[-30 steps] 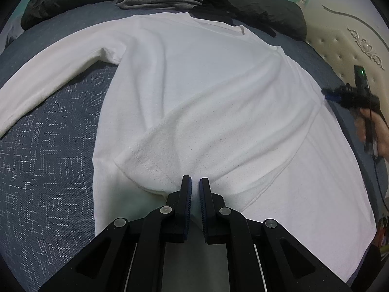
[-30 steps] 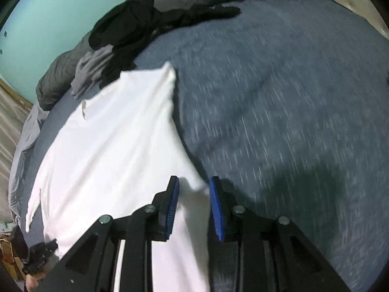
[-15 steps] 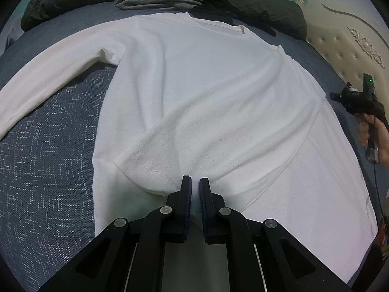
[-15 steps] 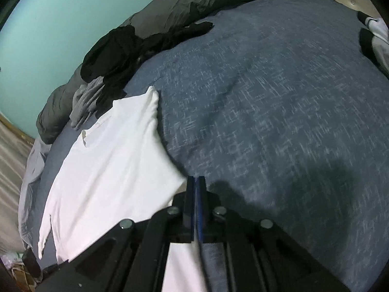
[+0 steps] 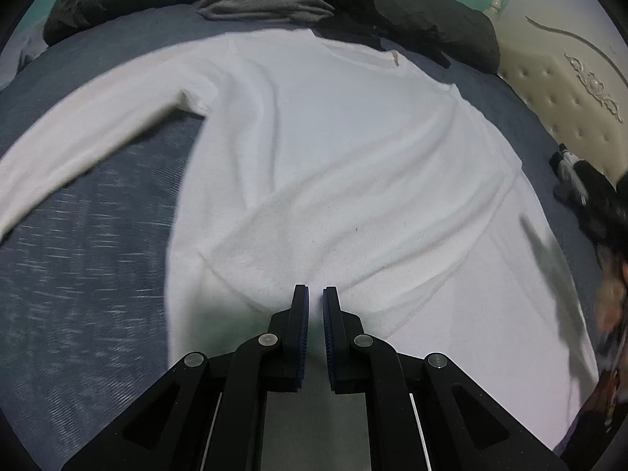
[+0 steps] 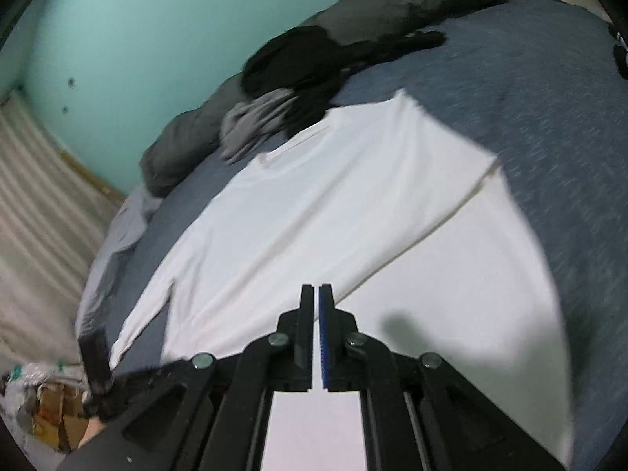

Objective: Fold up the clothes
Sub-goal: 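Bring the right gripper back over the shirt body while the left gripper opens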

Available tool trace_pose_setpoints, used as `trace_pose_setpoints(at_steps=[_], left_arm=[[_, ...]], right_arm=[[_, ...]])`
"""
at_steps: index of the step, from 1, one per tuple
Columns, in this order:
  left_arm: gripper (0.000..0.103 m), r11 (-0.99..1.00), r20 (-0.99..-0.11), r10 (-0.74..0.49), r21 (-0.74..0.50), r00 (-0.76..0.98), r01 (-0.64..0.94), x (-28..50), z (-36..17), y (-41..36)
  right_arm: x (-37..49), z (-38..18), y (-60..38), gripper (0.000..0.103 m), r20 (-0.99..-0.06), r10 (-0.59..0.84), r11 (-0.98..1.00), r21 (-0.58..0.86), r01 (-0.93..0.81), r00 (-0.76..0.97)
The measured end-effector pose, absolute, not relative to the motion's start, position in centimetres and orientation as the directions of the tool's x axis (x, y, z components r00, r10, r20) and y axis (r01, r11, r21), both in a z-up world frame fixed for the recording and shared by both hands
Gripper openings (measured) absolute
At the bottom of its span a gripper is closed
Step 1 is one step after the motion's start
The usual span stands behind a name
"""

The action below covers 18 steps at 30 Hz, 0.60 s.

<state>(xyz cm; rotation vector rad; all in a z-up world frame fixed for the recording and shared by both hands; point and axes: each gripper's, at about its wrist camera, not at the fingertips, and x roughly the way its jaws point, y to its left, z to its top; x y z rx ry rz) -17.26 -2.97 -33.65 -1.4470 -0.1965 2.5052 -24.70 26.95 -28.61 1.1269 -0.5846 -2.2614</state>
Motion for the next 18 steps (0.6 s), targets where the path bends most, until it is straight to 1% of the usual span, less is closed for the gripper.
trace_pose_setpoints(at_steps=[3, 5, 6, 7, 10, 13, 18], left_arm=[[0.01, -0.96, -0.828, 0.278, -0.249, -0.487, -0.124, -16.1, -31.7, -4.3], [0.023, -0.968, -0.837, 0.25, -0.232, -0.487, -0.099, -15.2, -30.6, -6.0], [0.032, -0.97, -0.841, 0.239, -0.228, -0.485, -0.083, -14.7, -30.3, -7.1], [0.034, -0.972, -0.845, 0.228, -0.224, -0.484, -0.067, -14.3, -30.0, -8.1], [0.034, -0.975, -0.86, 0.189, -0.222, -0.474, 0.014, -12.7, -29.4, -12.6], [0.034, -0.977, -0.877, 0.125, -0.191, -0.465, 0.098, -11.5, -29.3, -16.7], [0.034, -0.956, -0.887, 0.029, -0.159, -0.461, 0.247, -9.5, -28.7, -24.1]], right_arm=[[-23.0, -28.6, 25.6, 0.003, -0.558, -0.669, -0.73, 0.618, 0.293, -0.49], [-22.3, -28.9, 25.1, 0.003, -0.538, -0.686, -0.71, 0.64, 0.293, -0.49], [-22.0, -29.1, 25.0, 0.003, -0.529, -0.693, -0.702, 0.651, 0.289, -0.49], [-21.8, -29.2, 24.9, 0.003, -0.523, -0.698, -0.695, 0.66, 0.285, -0.489], [-21.3, -29.3, 24.6, 0.004, -0.507, -0.707, -0.681, 0.676, 0.282, -0.493], [-20.8, -29.5, 24.6, 0.004, -0.493, -0.707, -0.678, 0.678, 0.286, -0.507], [-21.0, -30.7, 24.5, 0.004, -0.504, -0.711, -0.672, 0.691, 0.264, -0.491]])
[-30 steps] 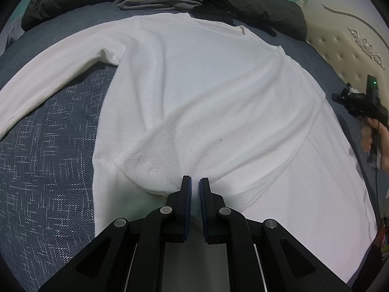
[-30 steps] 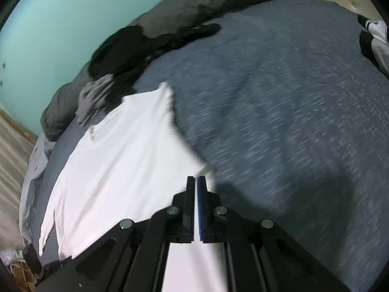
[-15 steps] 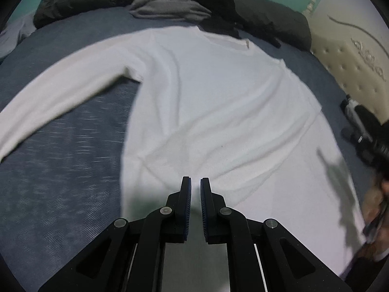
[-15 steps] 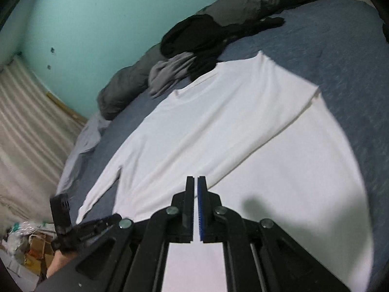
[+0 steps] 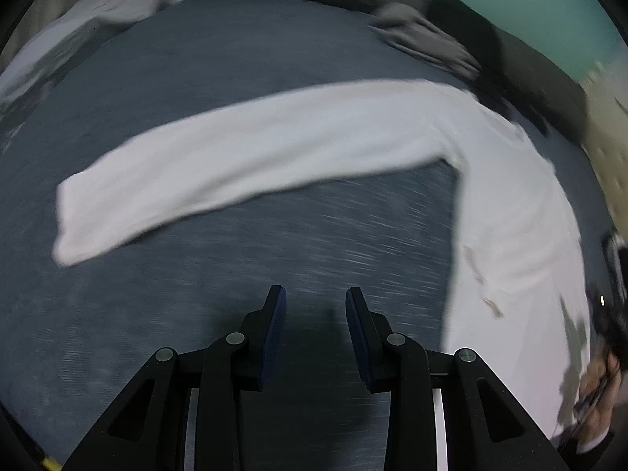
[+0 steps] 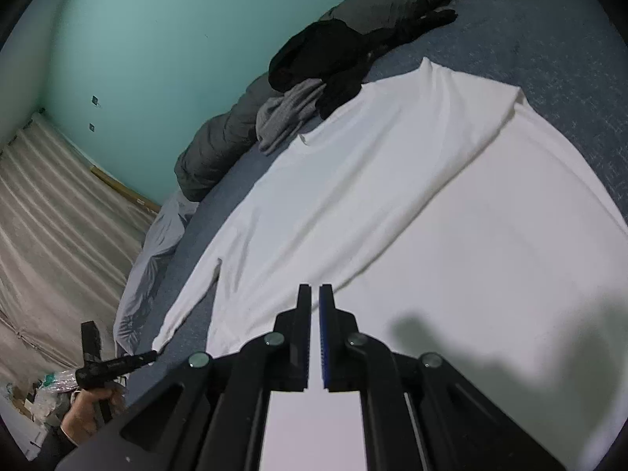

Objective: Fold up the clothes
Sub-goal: 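Bring the right gripper back over the shirt body while the left gripper opens, then grasp the white sleeve cuff with the left gripper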

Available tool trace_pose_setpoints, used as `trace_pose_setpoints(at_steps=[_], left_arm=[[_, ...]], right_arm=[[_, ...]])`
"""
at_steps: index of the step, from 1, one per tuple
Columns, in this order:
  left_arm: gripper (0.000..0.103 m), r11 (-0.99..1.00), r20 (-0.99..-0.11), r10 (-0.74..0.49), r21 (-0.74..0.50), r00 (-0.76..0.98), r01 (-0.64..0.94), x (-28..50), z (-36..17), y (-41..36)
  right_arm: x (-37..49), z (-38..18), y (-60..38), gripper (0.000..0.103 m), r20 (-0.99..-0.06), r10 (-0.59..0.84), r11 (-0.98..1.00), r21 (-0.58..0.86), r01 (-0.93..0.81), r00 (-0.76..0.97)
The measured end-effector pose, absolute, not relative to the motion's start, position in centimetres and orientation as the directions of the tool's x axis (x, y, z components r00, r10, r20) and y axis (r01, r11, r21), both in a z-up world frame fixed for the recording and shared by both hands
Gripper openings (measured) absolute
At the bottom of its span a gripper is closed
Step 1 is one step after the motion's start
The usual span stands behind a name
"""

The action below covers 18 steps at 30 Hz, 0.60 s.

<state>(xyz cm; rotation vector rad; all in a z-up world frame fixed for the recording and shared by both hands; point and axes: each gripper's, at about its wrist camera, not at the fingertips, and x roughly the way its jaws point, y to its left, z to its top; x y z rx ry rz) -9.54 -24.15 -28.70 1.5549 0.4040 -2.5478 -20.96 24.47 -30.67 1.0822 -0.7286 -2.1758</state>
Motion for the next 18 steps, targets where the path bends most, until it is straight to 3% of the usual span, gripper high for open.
trace_pose_setpoints(at_steps=[18], left_arm=[[0.034, -0.833, -0.902, -0.143, -0.112, -0.407, 0.541, -8.1, -29.8, -39.6]], right_arm=[[-21.2, -30.8, 24.0, 0.006, -0.5, -0.711, -0.672, 0.691, 0.268, -0.494]])
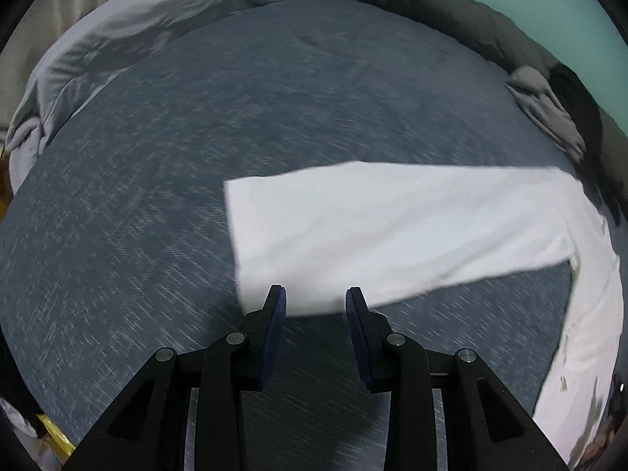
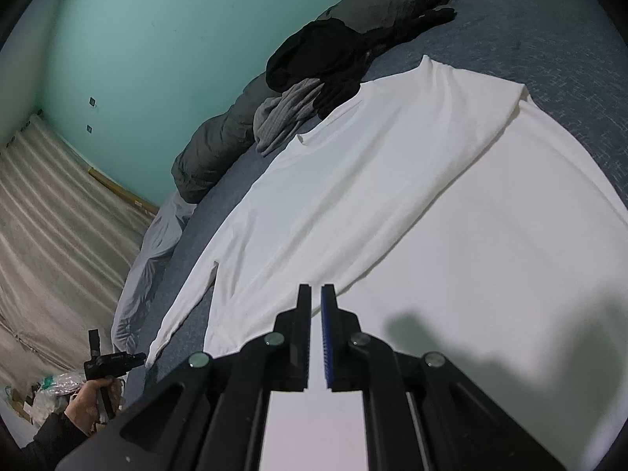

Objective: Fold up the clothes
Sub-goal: 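Grasp the white sleeve cuff with the left gripper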

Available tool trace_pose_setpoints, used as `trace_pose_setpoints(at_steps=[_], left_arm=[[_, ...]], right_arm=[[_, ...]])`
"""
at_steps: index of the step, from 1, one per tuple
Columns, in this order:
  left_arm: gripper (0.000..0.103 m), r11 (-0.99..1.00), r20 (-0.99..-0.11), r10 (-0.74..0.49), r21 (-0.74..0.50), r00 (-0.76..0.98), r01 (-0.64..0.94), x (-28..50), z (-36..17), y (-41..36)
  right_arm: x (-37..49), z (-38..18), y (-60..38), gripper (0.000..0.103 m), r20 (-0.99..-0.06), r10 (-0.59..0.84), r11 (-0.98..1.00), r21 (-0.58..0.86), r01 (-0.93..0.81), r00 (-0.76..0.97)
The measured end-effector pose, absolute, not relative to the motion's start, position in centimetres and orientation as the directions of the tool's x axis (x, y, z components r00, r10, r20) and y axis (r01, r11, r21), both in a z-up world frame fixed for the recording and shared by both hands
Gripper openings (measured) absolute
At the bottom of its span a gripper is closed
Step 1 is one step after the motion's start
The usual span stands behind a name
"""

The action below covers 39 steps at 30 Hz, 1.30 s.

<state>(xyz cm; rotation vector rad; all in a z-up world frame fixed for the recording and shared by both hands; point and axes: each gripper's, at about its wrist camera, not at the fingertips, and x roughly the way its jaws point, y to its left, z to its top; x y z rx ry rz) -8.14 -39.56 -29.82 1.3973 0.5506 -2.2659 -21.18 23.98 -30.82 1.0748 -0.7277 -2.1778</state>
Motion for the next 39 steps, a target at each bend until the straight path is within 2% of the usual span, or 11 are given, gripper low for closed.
trace_pose_setpoints(at_steps=[9, 20, 21, 23, 24, 25, 31, 39], left_arm=[[0.035, -0.79, -0.905, -0.162, -0.12, -0.393, 0.601, -7.4, -31.3, -42.8], [0.034, -0.805, -0.909, -0.152, -0.114, -0.388, 0.582, -8.5, -33.0, -42.0], [0.033, -0.808, -0.907, -0.155, -0.111, -0.391, 0.579, -8.5, -33.0, -41.9], [0.024, -0.814, -0.904, -0.159, -0.107, -0.397, 0.571, -8.5, -33.0, -41.7], [0.016, -0.817, -0.902, -0.157, -0.11, -0.401, 0.566, -8.5, -33.0, -41.6], [0.014, -0.82, -0.901, -0.156, -0.11, -0.404, 0.561, -8.6, -32.8, -41.6], [0.01, -0.834, -0.882, -0.163, -0.116, -0.442, 0.539, -8.6, -30.8, -40.9], [0.009, -0.883, -0.825, -0.139, -0.147, -0.548, 0.446, -10.3, -24.0, -36.2]], right_arm=[[-21.2, -30.8, 23.6, 0.006, -0.501, -0.712, -0.673, 0.686, 0.275, -0.493], [-21.2, -31.2, 23.5, 0.006, -0.508, -0.708, -0.678, 0.684, 0.27, -0.49], [-21.2, -31.2, 23.5, 0.006, -0.507, -0.708, -0.678, 0.684, 0.269, -0.491], [-21.3, -31.2, 23.6, 0.006, -0.506, -0.707, -0.677, 0.686, 0.267, -0.493], [-21.3, -31.2, 23.7, 0.006, -0.506, -0.707, -0.677, 0.686, 0.266, -0.494], [-21.3, -31.2, 23.7, 0.006, -0.506, -0.707, -0.677, 0.686, 0.266, -0.494], [-21.3, -31.1, 23.9, 0.006, -0.5, -0.71, -0.671, 0.694, 0.261, -0.497], [-21.6, -31.1, 24.5, 0.006, -0.483, -0.717, -0.655, 0.713, 0.249, -0.503]])
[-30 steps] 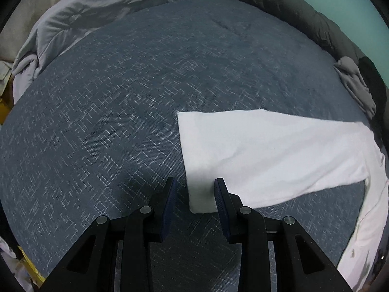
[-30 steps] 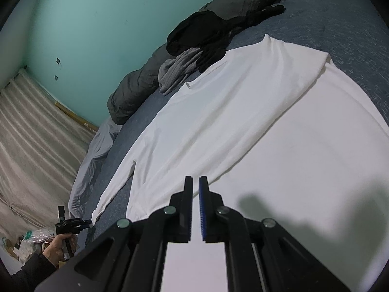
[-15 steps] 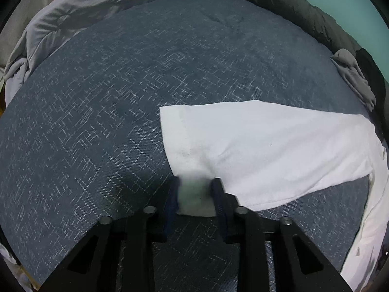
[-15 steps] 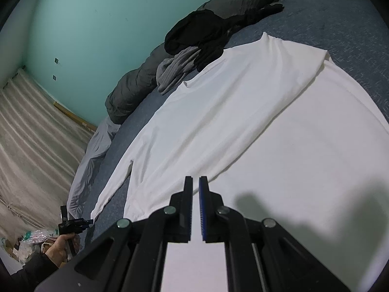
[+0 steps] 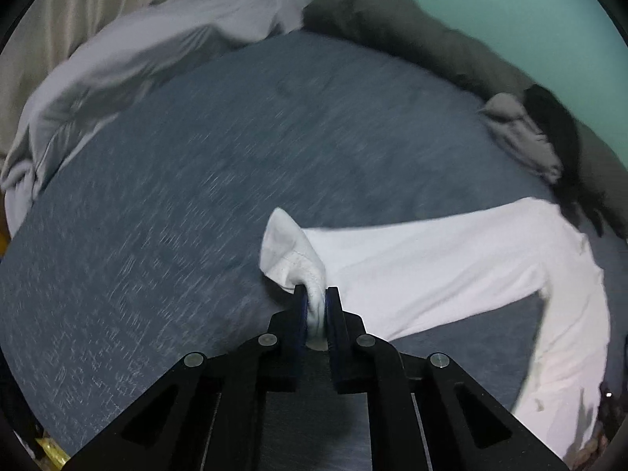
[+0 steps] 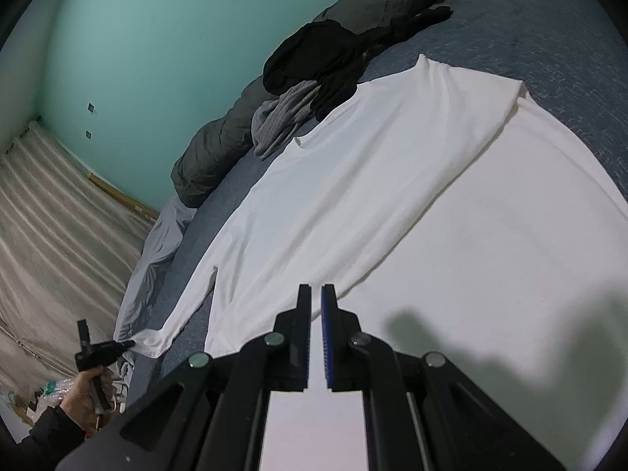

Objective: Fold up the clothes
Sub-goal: 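Grasp the white sleeve cuff with the left gripper, then lift the sleeve with the left gripper and fold it across the shirt body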

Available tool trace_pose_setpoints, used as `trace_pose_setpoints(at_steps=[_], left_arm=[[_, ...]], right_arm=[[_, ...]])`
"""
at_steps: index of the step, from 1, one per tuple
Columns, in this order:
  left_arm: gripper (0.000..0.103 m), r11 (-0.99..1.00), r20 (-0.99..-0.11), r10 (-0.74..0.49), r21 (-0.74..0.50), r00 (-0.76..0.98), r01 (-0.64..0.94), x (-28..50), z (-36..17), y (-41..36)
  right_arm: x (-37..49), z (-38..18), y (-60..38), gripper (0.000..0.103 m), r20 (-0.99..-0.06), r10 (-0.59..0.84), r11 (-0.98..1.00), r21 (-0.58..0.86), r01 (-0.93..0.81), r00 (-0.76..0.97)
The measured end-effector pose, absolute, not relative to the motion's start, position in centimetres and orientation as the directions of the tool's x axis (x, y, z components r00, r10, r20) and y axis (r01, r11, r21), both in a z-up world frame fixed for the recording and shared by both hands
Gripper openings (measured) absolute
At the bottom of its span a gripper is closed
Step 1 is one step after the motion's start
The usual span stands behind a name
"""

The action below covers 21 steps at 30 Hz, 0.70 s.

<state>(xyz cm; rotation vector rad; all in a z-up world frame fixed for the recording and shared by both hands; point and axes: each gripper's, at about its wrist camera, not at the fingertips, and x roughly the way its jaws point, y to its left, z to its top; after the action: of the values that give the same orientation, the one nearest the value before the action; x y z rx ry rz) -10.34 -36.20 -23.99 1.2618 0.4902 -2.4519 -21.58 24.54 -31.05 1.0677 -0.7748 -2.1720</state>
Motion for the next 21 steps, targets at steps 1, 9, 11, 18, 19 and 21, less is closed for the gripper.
trace_pose_setpoints(at_steps=[1, 9, 11, 18, 19, 21], left_arm=[[0.009, -0.889, -0.817, -0.131, -0.154, -0.562, 0.431, -10.6, -23.1, -35.2], [0.009, -0.944, -0.774, -0.03, -0.186, -0.632, 0.272, -14.0, -18.5, -26.7], [0.009, -0.954, -0.765, 0.003, -0.195, -0.644, 0.228, -15.0, -17.6, -24.3], [0.009, -0.976, -0.743, 0.115, -0.208, -0.659, 0.064, -17.5, -15.1, -14.0], [0.009, -0.977, -0.741, 0.131, -0.21, -0.659, 0.041, -17.8, -14.8, -12.5], [0.008, -0.977, -0.734, 0.166, -0.215, -0.659, -0.006, -18.3, -14.3, -9.7]], right_arm=[[-21.6, -31.0, 24.7, 0.006, -0.48, -0.718, -0.652, 0.717, 0.246, -0.504], [-22.0, -30.9, 26.4, 0.006, -0.461, -0.72, -0.632, 0.744, 0.216, -0.519], [-22.1, -30.8, 26.9, 0.006, -0.454, -0.719, -0.627, 0.75, 0.21, -0.527], [-22.4, -30.3, 28.7, 0.006, -0.426, -0.716, -0.604, 0.775, 0.186, -0.553], [-22.4, -30.3, 29.1, 0.006, -0.423, -0.715, -0.601, 0.778, 0.182, -0.556], [-22.5, -30.3, 29.6, 0.006, -0.416, -0.715, -0.595, 0.784, 0.176, -0.562]])
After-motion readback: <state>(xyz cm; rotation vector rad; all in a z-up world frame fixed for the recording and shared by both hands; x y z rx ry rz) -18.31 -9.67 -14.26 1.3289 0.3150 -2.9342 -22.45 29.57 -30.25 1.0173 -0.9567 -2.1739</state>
